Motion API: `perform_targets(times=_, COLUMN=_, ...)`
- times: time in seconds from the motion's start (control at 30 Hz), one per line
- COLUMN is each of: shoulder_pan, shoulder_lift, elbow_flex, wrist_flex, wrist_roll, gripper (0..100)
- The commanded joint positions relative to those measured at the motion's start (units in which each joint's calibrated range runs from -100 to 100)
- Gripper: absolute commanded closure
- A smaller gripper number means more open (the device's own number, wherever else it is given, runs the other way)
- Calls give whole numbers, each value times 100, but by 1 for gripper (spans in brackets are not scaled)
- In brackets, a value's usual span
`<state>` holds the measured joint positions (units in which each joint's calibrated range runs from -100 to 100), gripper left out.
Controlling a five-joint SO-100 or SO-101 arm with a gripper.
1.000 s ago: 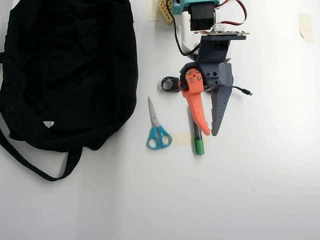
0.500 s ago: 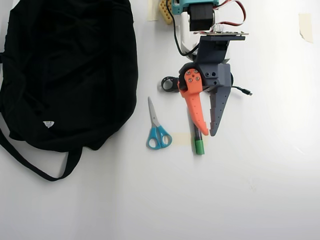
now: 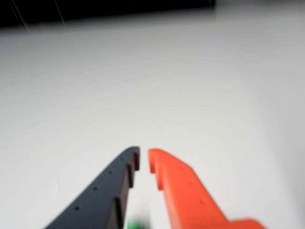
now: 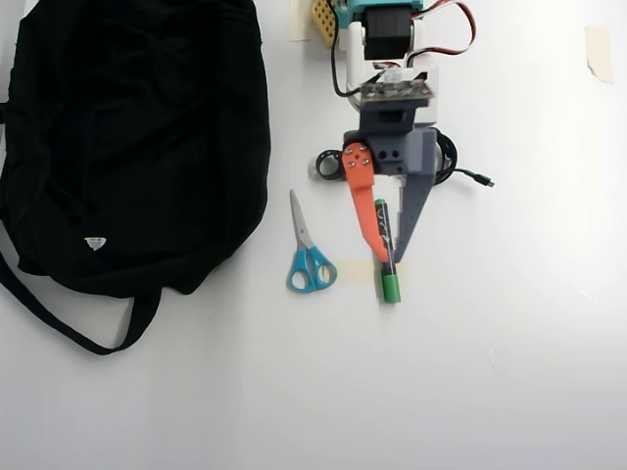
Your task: Put the green marker into the black bag
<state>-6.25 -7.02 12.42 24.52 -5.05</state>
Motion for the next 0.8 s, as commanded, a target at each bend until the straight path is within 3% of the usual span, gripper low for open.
perform_targets(times=0.0, shoulder_pan=-161, shoulder_lift=-170, elbow_flex=-550, wrist_flex=1131, wrist_roll=-71, gripper=97)
perform_targets(times=0.37, shoulder_pan=-438, shoulder_lift=-170, elbow_flex=-946, wrist_flex=3035, wrist_roll=-71, gripper=97)
perform_targets(times=0.6, shoulder_pan=-647, shoulder_lift=-153, elbow_flex=-874, wrist_flex=3276, wrist_roll=563, gripper=97)
perform_targets(times=0.77, shoulder_pan=-654, shoulder_lift=-112, elbow_flex=-865, wrist_flex=3397, wrist_roll=673, gripper=97)
